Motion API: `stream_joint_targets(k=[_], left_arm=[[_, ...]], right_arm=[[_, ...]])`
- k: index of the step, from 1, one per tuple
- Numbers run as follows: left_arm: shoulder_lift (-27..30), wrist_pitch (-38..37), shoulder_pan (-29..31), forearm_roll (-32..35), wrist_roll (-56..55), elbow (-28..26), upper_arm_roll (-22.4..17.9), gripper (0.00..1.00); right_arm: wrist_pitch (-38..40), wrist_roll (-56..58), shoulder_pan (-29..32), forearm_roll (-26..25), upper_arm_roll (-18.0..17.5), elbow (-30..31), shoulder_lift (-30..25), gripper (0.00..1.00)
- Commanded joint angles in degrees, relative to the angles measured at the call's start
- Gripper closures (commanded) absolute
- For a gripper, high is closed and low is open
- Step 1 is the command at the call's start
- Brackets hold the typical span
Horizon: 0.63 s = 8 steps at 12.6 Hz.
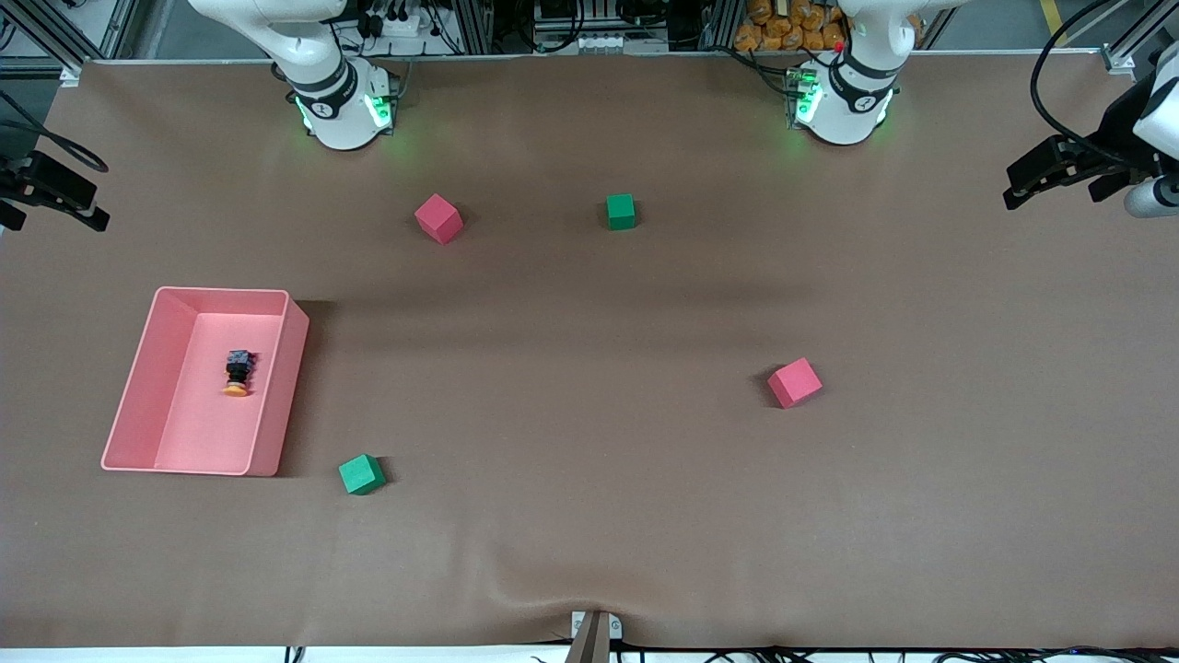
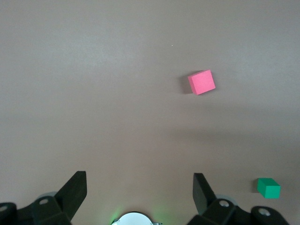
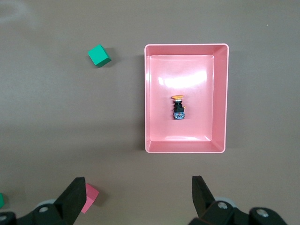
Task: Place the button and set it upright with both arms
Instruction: 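Reach the right gripper toward the yellow-capped button in the pink tray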
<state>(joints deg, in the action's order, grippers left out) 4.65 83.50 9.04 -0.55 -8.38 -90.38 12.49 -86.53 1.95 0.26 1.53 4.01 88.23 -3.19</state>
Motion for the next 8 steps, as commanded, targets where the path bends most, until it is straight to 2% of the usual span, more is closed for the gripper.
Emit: stream_joint_targets(k=[1,5,8], left_arm=[[-0.43,-0.27,0.19,0.28,1.0,1.26,0.43,0.0],[-0.43,-0.27,0.71,0.55,1.26,1.25,0.35,0.0],[-0.16,-1.32,0.81,0.46,2.31,1.08,0.26,0.0]], right_arm=[[-0.48,0.51,1.33,-1.52,-1.37,1.68,-1.56,0.0],[-0.22,0.52,1.32,-2.4,-1.46,1.59,-1.56,0.0],[0.13,0.52,1.41,-2.23,-1.02,-0.16,0.81,0.0]])
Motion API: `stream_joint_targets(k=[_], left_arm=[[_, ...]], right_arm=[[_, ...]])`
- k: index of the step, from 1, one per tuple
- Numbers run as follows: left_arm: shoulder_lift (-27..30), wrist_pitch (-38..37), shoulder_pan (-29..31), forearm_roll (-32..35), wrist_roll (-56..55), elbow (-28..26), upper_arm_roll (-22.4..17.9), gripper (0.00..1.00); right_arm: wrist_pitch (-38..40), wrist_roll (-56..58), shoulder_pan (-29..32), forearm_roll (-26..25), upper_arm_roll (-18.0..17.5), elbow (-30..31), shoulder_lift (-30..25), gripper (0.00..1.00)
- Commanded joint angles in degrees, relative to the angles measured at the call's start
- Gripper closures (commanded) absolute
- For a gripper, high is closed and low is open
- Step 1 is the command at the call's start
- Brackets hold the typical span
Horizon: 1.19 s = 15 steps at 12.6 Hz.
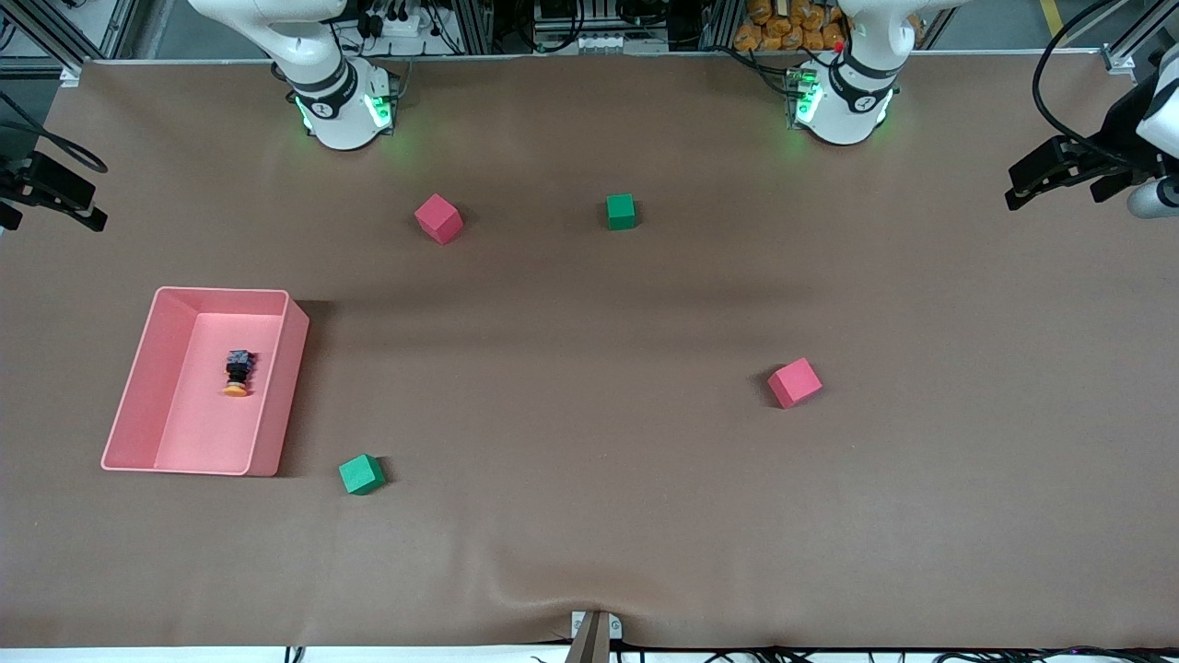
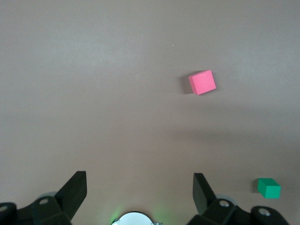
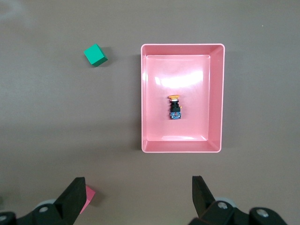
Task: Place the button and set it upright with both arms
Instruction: 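Reach the right gripper toward the yellow-capped button in the pink tray, then lower the right gripper into the tray and grasp the button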
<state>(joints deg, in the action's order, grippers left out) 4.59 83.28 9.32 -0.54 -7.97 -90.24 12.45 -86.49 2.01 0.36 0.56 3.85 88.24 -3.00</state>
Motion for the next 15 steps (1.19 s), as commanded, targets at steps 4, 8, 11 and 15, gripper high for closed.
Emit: stream_joint_targets(k=[4,8,11,15], left_arm=[[-0.37,-0.84,0.18,0.54,2.09,1.03,0.38,0.0],[-0.64,-0.32,0.09,0.54,3.05,0.95,0.38,0.0],[-1.08,-0.31,0.0,0.54,3.14,0.95,0.47,0.0],[-1.16,-0.49,0.0,0.54,3.14,0.77,1.26,0.0]], right_arm=[[-0.52,0.63,0.96,-0.74,1.85,-0.79,10.28,0.0],[-12.43,8.53,3.06,2.42,3.35,6.65,18.46,0.0],[-22.46,11.16,3.5,4.54,5.9,12.21,22.49,0.0],[-31.44,13.02,3.51,8.22,6.96,13.1,30.14,0.0]])
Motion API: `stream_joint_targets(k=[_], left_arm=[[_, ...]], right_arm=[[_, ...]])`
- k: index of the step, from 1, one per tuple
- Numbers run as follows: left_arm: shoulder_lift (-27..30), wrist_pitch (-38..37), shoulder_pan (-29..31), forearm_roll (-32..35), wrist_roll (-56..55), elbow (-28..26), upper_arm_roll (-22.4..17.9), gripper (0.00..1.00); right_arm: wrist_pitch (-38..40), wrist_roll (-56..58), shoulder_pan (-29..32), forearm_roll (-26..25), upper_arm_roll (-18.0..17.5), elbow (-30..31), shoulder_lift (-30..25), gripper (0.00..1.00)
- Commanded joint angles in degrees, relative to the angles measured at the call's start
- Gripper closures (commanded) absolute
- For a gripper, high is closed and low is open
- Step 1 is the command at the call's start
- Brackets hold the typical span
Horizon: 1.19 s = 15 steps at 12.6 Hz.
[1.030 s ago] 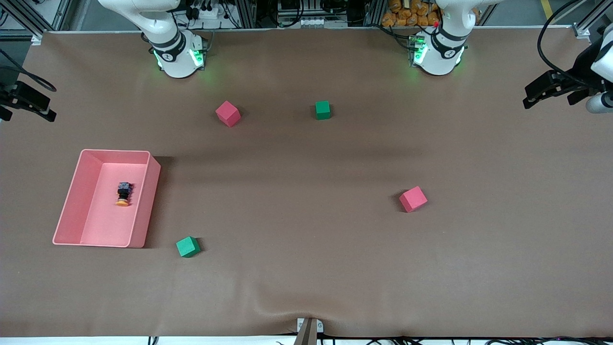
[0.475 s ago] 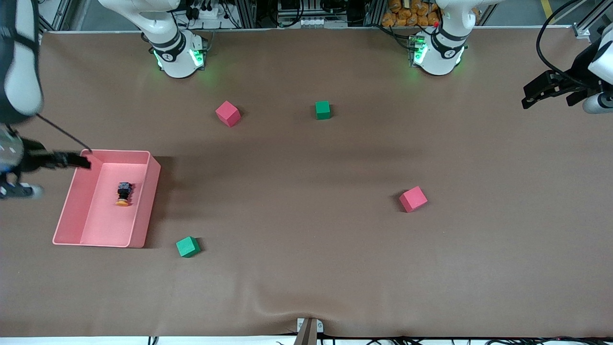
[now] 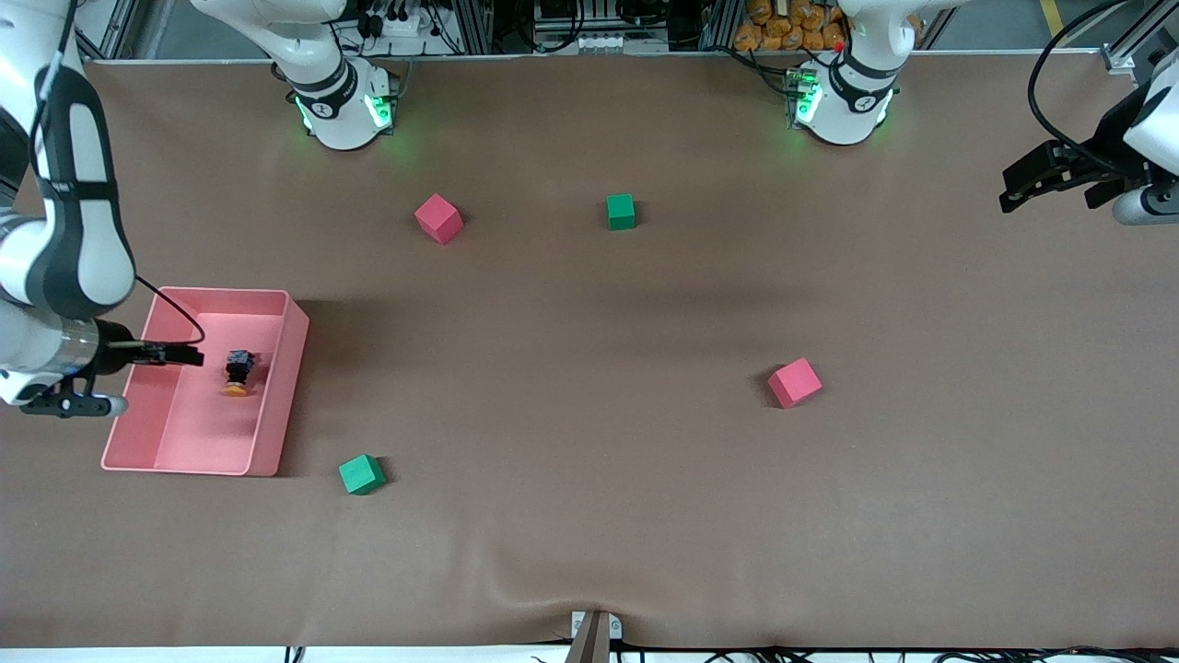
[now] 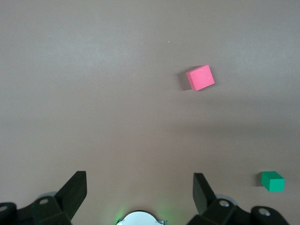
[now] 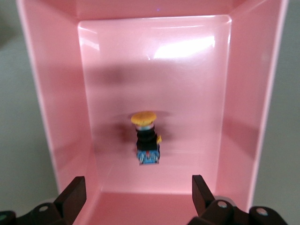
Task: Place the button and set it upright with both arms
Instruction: 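Lower the right gripper into the tray and grasp the button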
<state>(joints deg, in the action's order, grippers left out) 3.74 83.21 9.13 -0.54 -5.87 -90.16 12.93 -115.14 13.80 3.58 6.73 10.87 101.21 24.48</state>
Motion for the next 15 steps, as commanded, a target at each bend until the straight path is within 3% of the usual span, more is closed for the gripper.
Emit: stream_joint_targets(k=[1,4,12,15], left_arm=[[-0.4,-0.41,0.1,0.54,0.95,0.69,0.79,0.0],[-0.84,-0.33,0.01,0.54,0.95,0.87,1.57,0.0],[-0.57,-0.33,0.1,0.46,0.95,0.69,1.84,0.0],[-0.48,-0.41,0.1,0.46,0.95,0.69,1.84,0.0]], right_arm=[[-5.25,1.31,0.2,2.59,-0.15,1.61,3.28,0.0],[-16.94,2.53,-0.15,2.59,-0.15,7.5,4.51,0.0],[-21.09,3.77,-0.15,5.48,-0.23,7.51,9.35,0.02],[-21.36,4.04,-0.33,5.58,-0.23,7.43,10.23,0.42]])
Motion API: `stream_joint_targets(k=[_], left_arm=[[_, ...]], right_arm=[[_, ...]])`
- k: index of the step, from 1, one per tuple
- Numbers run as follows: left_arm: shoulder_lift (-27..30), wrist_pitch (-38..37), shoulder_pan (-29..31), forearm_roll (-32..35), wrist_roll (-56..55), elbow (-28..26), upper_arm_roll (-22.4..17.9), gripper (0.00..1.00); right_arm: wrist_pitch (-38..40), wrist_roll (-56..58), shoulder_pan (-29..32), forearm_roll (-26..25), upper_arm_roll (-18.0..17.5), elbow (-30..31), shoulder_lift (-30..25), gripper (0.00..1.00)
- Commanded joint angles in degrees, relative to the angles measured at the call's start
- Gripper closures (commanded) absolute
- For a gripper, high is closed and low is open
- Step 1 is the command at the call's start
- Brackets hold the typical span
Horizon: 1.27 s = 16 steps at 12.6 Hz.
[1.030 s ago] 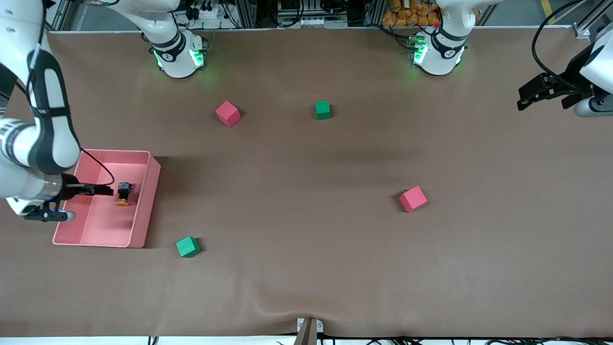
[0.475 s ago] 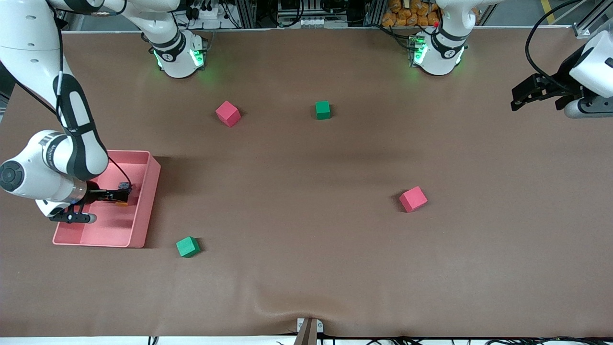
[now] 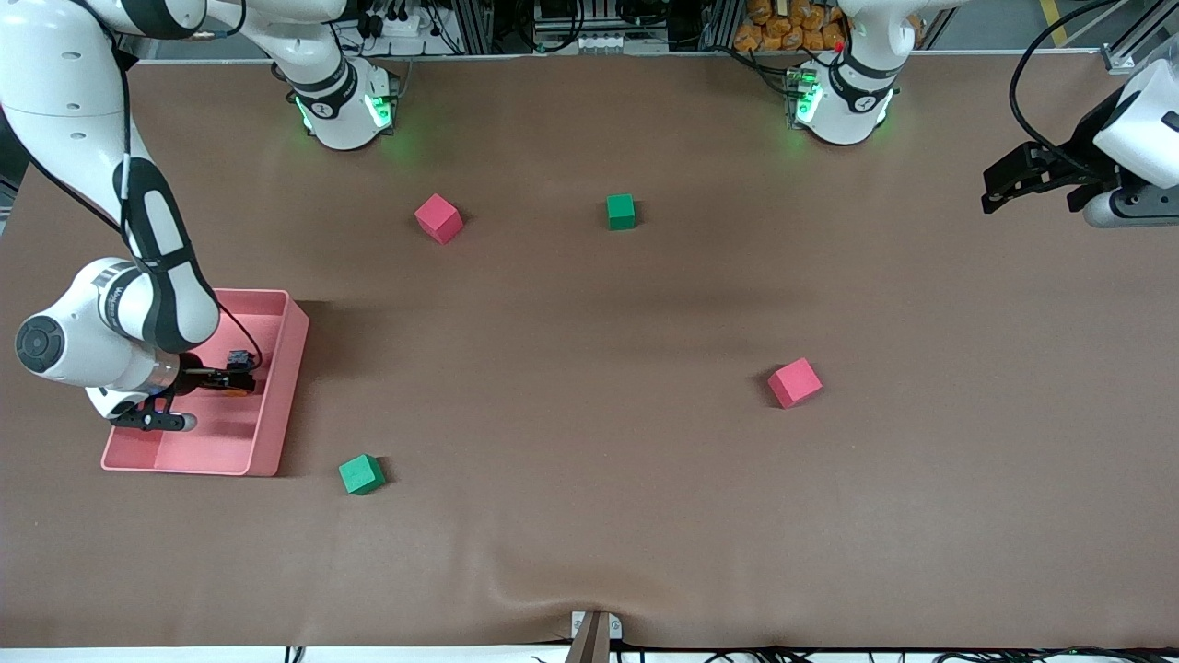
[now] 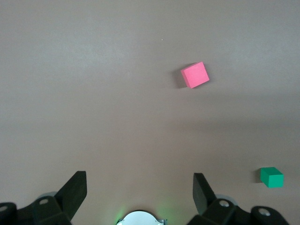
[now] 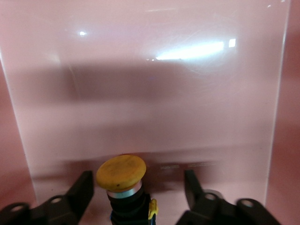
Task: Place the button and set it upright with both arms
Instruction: 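Lift the button out of the tray with the right gripper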
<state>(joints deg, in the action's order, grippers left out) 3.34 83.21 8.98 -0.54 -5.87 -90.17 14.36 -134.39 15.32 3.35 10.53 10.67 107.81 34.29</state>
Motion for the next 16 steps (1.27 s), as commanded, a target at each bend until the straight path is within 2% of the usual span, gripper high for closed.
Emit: stream_joint_targets(k=[1,2,3,5,7,10,13,15,16], left_arm=[[-0.01,-0.5,0.25,0.46,0.94,0.7,0.49,0.0],[0.08,-0.59,0.25,0.46,0.94,0.61,0.49,0.0],[0.17,-0.76,0.25,0.46,0.94,0.61,0.49,0.0],[0.43,-0.85,0.33,0.46,1.03,0.61,0.49,0.0],[0.52,-0.94,0.33,0.46,1.03,0.61,0.49,0.0],[0.61,-0.94,0.33,0.46,1.03,0.7,0.49,0.0],[0.52,-0.85,0.25,0.28,1.03,0.78,0.49,0.0],[0.52,-0.77,0.33,0.02,1.03,0.87,0.49,0.0],[0.52,-0.77,0.33,-0.07,1.03,0.87,0.49,0.0]], right_arm=[[-2.19,4.87,-0.01,1.78,-0.03,0.57,0.51,0.68],[-2.02,6.89,0.25,1.87,-0.03,0.21,0.42,0.89],[-1.41,7.35,0.34,1.87,0.06,-0.49,0.34,1.0],[2.44,7.35,0.34,1.78,0.23,-2.76,-0.19,1.0],[12.26,7.35,-0.1,1.78,2.42,-9.25,-0.19,1.0],[27.9,4.3,-0.97,1.87,2.61,-20.41,-0.37,1.0],[39.52,-8.95,-6.14,1.87,1.99,-29.82,-0.11,1.0],[41.49,-18.0,-11.24,3.79,-0.02,-32.74,-0.1,1.0],[40.79,-22.74,-13.26,4.93,-2.47,-33.27,-0.02,1.0]])
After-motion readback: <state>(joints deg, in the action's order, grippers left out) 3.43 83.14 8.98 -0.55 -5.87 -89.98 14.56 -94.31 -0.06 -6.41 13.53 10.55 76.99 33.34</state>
